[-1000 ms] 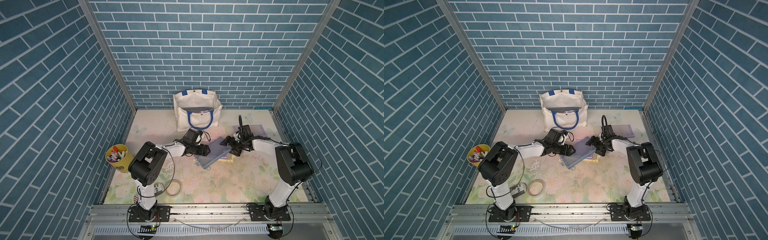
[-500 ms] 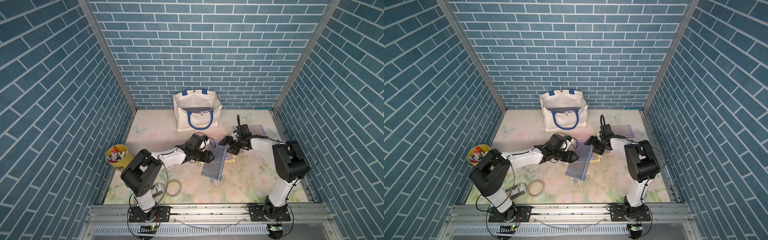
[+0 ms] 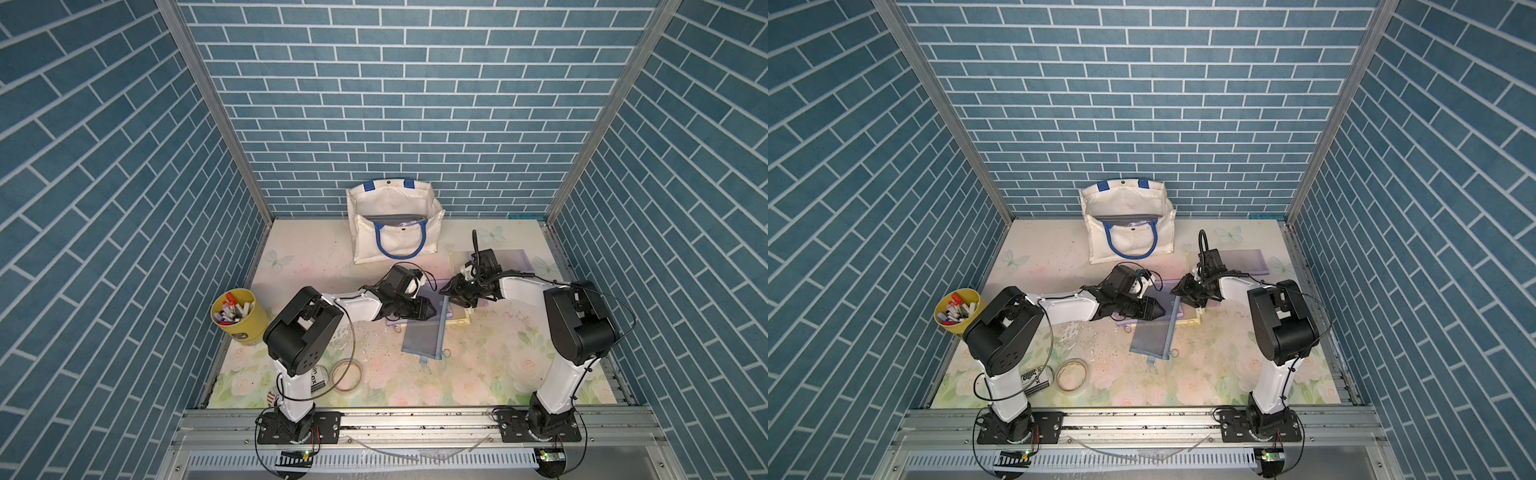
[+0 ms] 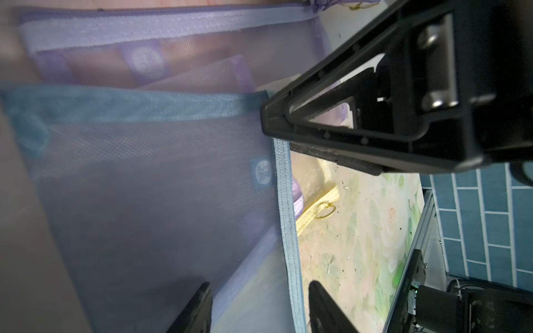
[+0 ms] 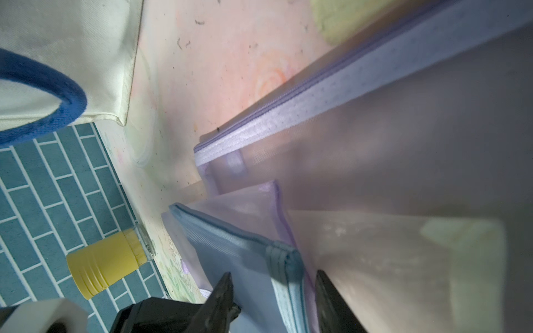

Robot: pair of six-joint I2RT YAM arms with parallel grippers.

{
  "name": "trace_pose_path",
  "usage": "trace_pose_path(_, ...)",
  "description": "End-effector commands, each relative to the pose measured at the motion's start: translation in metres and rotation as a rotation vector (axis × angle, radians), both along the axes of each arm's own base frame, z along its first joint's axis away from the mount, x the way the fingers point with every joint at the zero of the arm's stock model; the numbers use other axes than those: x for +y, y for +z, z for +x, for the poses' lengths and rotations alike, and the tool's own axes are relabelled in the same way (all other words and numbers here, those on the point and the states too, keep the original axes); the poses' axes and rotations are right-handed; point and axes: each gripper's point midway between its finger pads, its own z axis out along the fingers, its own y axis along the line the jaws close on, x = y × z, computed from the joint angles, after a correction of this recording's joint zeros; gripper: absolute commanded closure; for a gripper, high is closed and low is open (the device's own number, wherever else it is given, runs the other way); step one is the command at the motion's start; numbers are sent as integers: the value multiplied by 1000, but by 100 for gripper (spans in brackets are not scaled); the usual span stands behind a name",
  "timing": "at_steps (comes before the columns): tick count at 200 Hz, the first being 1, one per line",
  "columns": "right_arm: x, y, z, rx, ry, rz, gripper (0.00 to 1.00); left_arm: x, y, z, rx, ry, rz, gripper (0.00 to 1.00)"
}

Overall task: Put the pencil pouch into the canvas bag
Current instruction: Adjust the pencil pouch in the pencil pouch, then pick up the pencil pouch.

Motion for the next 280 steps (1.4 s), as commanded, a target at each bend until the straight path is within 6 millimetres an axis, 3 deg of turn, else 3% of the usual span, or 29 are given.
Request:
trace_pose_path(1,-3,6,-10,-12,5,-11,49,19,17,2,-24,22,2,38)
trace_pose_path(31,-11,16,-27,-19,45,-69,45,60,14,5,-20,71,37,28)
trace_pose_path(59,-7,19,-49,-13,72,-60,46,72,6,6,-11,70,73,21)
trace_pose_path(79,-3,15,-58,-1,81,-63,46,68,1,10,-3,83,62,16)
trace_pose_path(108,1,4,-55,18,73,-58,46,59,-6,15,22,99,20,16)
trace_pose_path(134,10,-13,-52,48,83,-57,47,51,-11,15,35,86,9,17)
trace_pose_path(180,25,-17,-47,51,111,-45,47,35,-13,9,59,79,-34,23)
trace_pose_path(204,32,-17,-45,46,122,-37,48,23,-12,6,61,69,-52,30)
trace_pose_path(240,37,-11,-41,23,132,-27,53,16,-1,10,52,91,-117,53)
trace_pose_path(260,37,-8,-43,22,134,-21,53,17,9,10,35,91,-129,71)
trace_pose_path(280,36,6,-43,6,140,-25,52,20,27,10,-3,85,-131,96)
